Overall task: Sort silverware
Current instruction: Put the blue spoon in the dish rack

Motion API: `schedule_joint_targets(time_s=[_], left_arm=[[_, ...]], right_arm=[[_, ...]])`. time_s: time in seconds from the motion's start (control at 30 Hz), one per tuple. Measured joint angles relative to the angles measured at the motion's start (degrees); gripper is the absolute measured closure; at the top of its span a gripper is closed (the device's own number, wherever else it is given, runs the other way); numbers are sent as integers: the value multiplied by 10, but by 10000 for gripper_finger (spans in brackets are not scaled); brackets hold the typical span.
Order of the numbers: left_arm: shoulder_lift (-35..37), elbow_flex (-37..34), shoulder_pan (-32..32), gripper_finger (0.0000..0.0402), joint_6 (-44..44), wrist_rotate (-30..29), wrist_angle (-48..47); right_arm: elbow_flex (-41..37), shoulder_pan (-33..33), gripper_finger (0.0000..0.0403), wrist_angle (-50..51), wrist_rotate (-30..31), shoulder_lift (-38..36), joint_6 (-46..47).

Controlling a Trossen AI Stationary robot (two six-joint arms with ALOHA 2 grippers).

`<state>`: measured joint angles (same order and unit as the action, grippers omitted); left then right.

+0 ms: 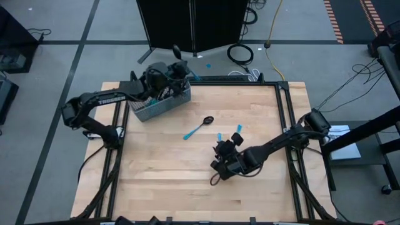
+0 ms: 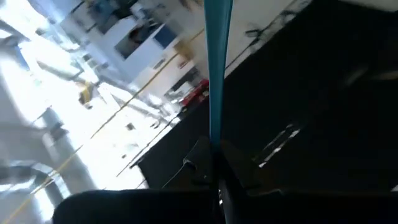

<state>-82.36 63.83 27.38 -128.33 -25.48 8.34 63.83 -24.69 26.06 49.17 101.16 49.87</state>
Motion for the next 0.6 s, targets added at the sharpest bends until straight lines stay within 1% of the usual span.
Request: schedule_joint_targets(time_s=[0.1, 0.23, 0.37, 0.43, 0.5, 0.6], left_arm=[[-5, 0, 0, 402, -19, 18, 43], [-5, 0, 0, 402, -29, 31, 81], [-5, 0, 1, 402, -27, 42, 76], [-5, 0, 1, 402, -32, 50, 72], [-5, 0, 1, 402, -54, 62, 66], [-5, 0, 1, 402, -90, 69, 58]], right_arm=[[0, 20, 273, 0, -8, 0, -3], [0, 48, 273, -1, -47, -2, -18], [0, 63, 273, 13, -83, -6, -30], [0, 65, 273, 37, -91, -7, -25], [0, 66, 273, 75, -90, -8, -18], [0, 72, 273, 138, -78, -11, -10]])
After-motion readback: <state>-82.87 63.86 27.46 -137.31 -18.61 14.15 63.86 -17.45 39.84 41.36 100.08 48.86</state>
